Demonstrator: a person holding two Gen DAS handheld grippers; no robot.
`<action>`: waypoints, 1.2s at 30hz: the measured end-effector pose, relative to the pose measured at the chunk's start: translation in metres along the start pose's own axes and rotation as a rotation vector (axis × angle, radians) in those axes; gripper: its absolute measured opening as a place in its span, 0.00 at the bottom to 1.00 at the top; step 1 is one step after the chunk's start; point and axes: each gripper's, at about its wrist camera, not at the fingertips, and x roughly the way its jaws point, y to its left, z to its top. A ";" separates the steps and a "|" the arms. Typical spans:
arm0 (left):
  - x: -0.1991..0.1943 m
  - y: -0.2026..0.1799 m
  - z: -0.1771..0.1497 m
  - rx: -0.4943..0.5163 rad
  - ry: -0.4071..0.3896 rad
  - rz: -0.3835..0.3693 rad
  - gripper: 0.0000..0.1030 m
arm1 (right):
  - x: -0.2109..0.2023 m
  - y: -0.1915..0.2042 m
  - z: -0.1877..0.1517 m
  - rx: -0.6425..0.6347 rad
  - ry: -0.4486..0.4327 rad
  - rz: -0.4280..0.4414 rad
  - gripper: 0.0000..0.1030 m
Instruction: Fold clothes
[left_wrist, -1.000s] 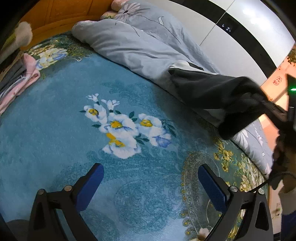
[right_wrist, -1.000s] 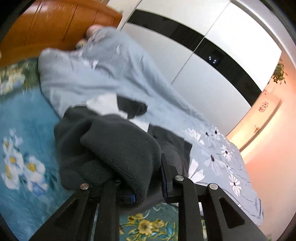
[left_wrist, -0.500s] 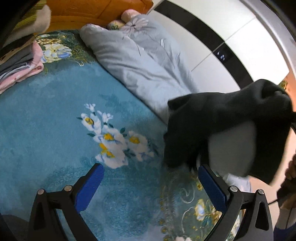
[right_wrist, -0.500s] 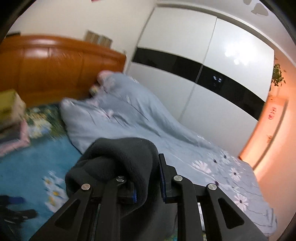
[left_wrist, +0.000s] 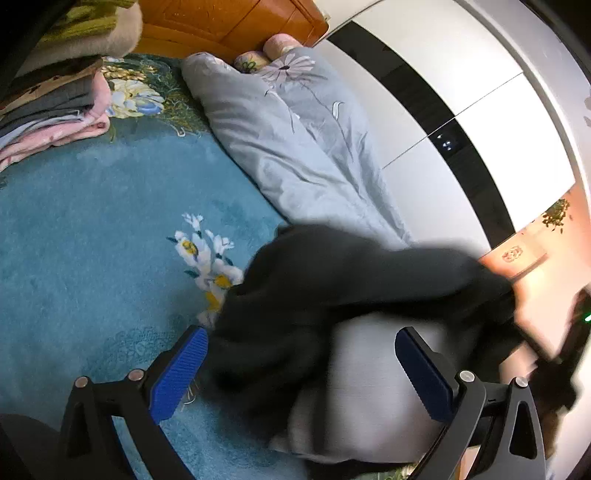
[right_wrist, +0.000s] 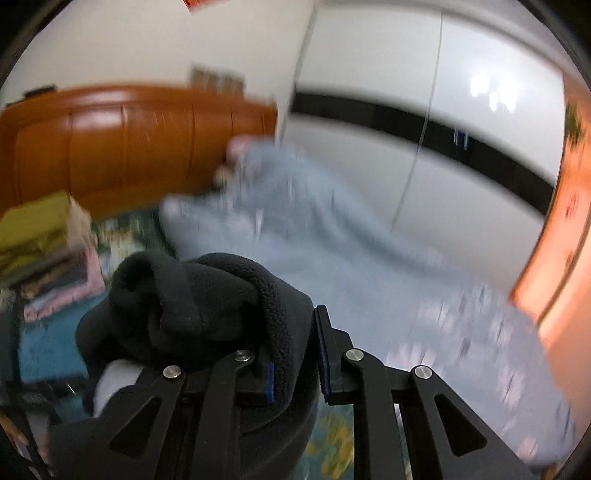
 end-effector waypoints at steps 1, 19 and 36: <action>0.001 0.000 -0.001 -0.003 0.007 -0.001 1.00 | 0.018 0.003 -0.015 -0.007 0.067 -0.004 0.18; 0.020 0.020 -0.006 -0.143 0.126 0.013 1.00 | -0.012 -0.028 -0.084 -0.032 0.166 -0.077 0.57; 0.046 0.022 -0.016 -0.149 0.214 0.073 1.00 | 0.007 0.050 -0.097 0.004 0.280 0.147 0.59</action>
